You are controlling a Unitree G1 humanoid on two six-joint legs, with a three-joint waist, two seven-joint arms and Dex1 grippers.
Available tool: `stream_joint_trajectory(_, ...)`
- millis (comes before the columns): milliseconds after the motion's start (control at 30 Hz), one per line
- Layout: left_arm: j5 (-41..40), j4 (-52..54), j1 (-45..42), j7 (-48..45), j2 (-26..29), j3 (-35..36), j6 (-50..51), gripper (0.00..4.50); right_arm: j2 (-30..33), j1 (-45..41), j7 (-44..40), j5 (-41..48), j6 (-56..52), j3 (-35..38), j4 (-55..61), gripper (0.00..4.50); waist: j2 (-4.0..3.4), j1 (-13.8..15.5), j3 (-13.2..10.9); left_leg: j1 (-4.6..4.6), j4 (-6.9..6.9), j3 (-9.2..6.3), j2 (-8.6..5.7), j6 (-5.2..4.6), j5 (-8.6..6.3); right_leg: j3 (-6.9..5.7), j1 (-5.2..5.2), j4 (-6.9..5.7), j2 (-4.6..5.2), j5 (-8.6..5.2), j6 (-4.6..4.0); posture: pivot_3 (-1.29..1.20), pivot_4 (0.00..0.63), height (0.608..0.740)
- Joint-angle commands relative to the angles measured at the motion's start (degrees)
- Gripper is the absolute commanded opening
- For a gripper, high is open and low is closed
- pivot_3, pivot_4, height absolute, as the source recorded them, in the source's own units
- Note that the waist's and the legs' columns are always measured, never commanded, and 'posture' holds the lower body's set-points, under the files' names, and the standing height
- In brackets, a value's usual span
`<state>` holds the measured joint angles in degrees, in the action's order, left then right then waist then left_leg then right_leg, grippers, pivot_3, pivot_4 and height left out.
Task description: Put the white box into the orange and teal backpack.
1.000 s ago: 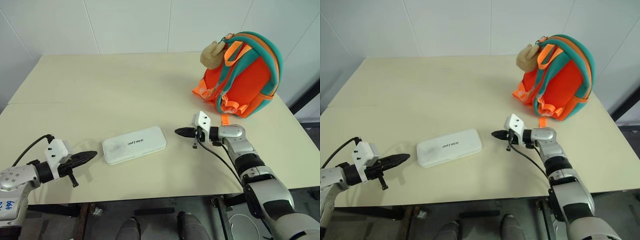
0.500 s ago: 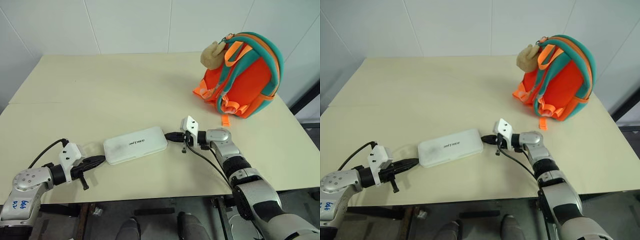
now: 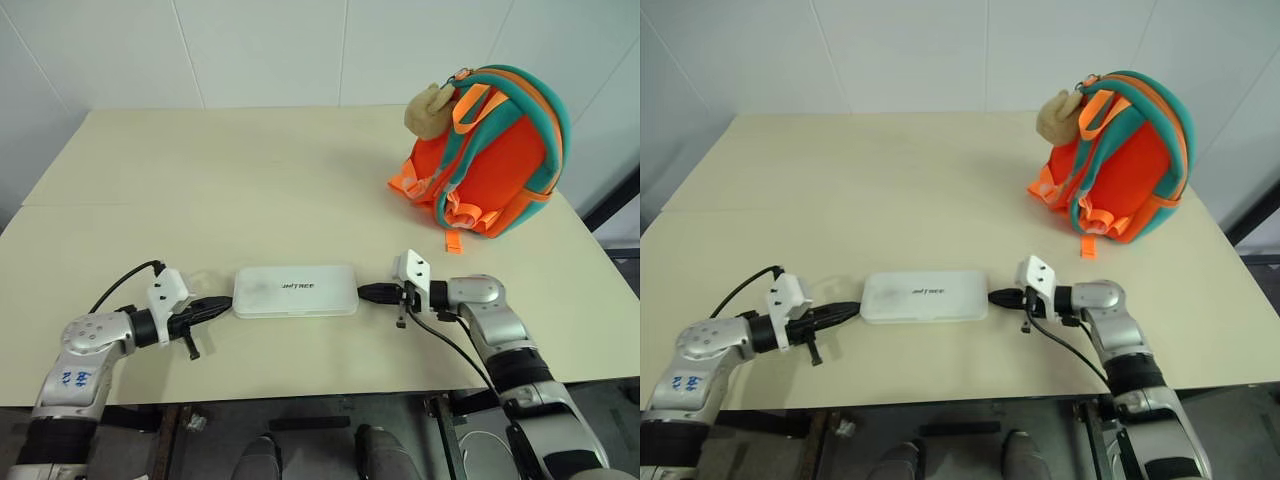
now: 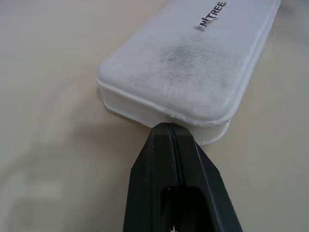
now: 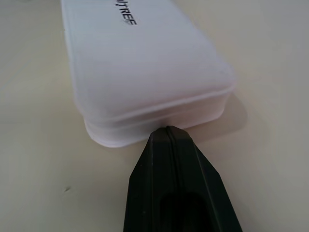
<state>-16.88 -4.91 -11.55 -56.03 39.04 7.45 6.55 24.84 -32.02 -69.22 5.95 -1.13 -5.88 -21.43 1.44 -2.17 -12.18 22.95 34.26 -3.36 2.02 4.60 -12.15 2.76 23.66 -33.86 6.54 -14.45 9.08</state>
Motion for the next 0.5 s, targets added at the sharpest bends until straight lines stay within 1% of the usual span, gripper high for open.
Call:
stream_joint_trajectory(33,-0.1,0.1,-3.0,-3.1,-2.1,-4.3,-2.2,0.0,-0.2,1.7,0.3,2.8,-3.8,-1.3,9.2,0.02,0.01,0.1,0.0,0.01,0.02,0.01,0.0,0.0,0.0,0.0,0.01,0.01,0.0,0.0,0.0,0.0,0.15,0.74)
stream_joint_trajectory(133,0.7,-2.3,-5.1,-4.5,-2.9,-5.4,-3.0,0.0,1.1,3.8,1.7,3.1,-6.2,-0.4,12.7,0.02,0.01,0.4,0.0,0.0,0.05,0.01,0.0,0.0,0.0,0.0,0.0,0.01,0.0,0.0,-0.01,0.0,0.15,0.74)
stream_joint_trajectory(333,0.8,-3.7,-5.9,-6.0,-3.2,-5.5,-3.0,0.0,2.7,5.0,3.6,2.4,-6.7,0.8,12.2,0.02,0.01,0.5,0.0,0.02,0.13,0.02,0.0,0.0,0.0,0.0,-0.05,0.07,0.02,-0.02,-0.04,0.0,0.15,0.74)
stream_joint_trajectory(367,0.8,-3.3,-5.6,-6.0,-3.0,-5.4,-2.7,0.0,3.1,4.9,3.5,2.6,-5.1,1.3,11.8,0.18,0.01,0.5,0.0,0.02,0.13,0.02,0.0,0.0,0.0,0.0,-0.05,0.07,0.02,-0.02,-0.05,0.0,0.15,0.74)
stream_joint_trajectory(400,0.8,-2.9,-5.4,-5.5,-2.8,-5.1,-2.1,0.18,3.4,4.5,4.0,2.2,-3.5,1.7,11.2,0.38,0.01,0.5,0.0,0.02,0.13,0.02,0.0,0.0,0.0,0.0,-0.05,0.07,0.02,-0.02,-0.05,0.0,0.15,0.74)
stream_joint_trajectory(433,0.8,-2.8,-5.2,-5.1,-2.6,-4.7,-1.6,0.38,3.7,4.2,4.2,2.3,-4.0,2.1,10.9,0.6,0.01,0.5,0.0,0.02,0.13,0.02,0.0,0.0,0.0,0.0,-0.05,0.07,0.02,-0.02,-0.05,0.0,0.15,0.74)
stream_joint_trajectory(500,0.8,-2.6,-5.1,-4.8,-2.1,-4.0,-1.3,0.89,4.5,3.7,3.9,2.6,-4.6,2.3,10.7,1.23,0.01,0.5,0.0,0.02,0.12,0.02,0.0,0.0,0.0,0.0,-0.05,0.07,0.02,-0.02,-0.05,0.0,0.15,0.74)
